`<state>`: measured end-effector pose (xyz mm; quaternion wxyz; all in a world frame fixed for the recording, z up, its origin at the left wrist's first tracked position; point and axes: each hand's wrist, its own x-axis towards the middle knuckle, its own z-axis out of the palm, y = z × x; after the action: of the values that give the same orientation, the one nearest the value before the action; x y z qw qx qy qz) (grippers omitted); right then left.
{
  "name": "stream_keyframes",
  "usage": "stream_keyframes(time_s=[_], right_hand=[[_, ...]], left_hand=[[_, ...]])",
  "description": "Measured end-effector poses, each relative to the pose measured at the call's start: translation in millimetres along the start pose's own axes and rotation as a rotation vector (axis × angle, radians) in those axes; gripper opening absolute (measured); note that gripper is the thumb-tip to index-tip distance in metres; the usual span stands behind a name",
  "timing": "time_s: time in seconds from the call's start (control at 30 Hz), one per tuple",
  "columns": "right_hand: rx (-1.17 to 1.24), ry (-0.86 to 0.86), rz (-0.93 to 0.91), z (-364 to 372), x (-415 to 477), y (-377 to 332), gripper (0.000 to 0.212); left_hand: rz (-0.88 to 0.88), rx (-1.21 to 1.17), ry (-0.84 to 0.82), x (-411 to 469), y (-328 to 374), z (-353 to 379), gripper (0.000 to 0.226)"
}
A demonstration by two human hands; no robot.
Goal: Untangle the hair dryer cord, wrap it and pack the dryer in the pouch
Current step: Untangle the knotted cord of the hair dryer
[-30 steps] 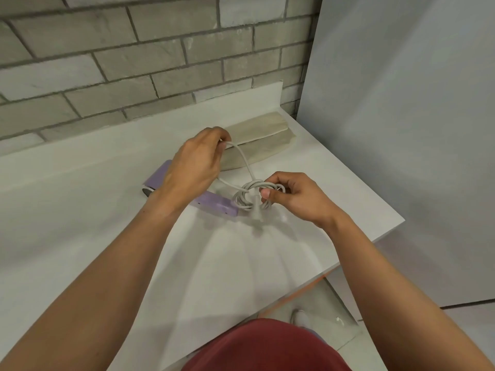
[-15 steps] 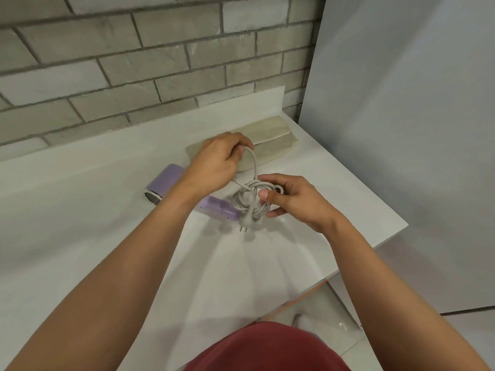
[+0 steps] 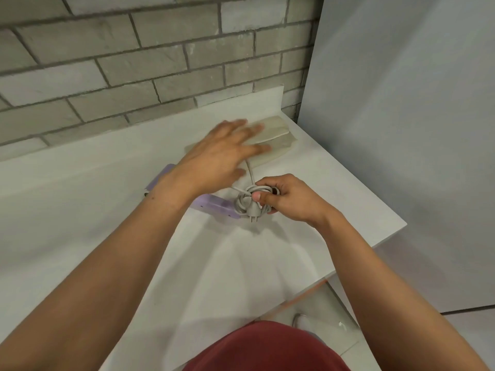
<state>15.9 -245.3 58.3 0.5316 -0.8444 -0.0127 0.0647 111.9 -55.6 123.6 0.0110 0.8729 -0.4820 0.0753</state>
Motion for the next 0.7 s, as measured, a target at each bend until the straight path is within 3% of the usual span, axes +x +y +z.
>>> stream_keyframes(time_s=[0.07,0.13,0.33,0.57,0.7], right_hand=[[-0.001,0.009,-0.013,1,0,-1,0.013],[0.067,0.038,-0.017,1,-1,0,0.014],[0.316,0.043,0.027,0,-9,3,0.023],[0.346,0.146,0.032,1,-10,8,0.029],[0.398,0.218,0.052,-2,-10,12,0.038]], left_hand=[[0.108,0.064,-0.159,2,2,-5,0.038],[0.032,0.046,-0.174,0,0,-7,0.028],[-0.338,-0.097,0.062,-10,11,10,0.029],[-0.371,-0.482,0.217,-18,22,28,0.017],[-0.538,-0.7,0.327,-21,21,31,0.015]])
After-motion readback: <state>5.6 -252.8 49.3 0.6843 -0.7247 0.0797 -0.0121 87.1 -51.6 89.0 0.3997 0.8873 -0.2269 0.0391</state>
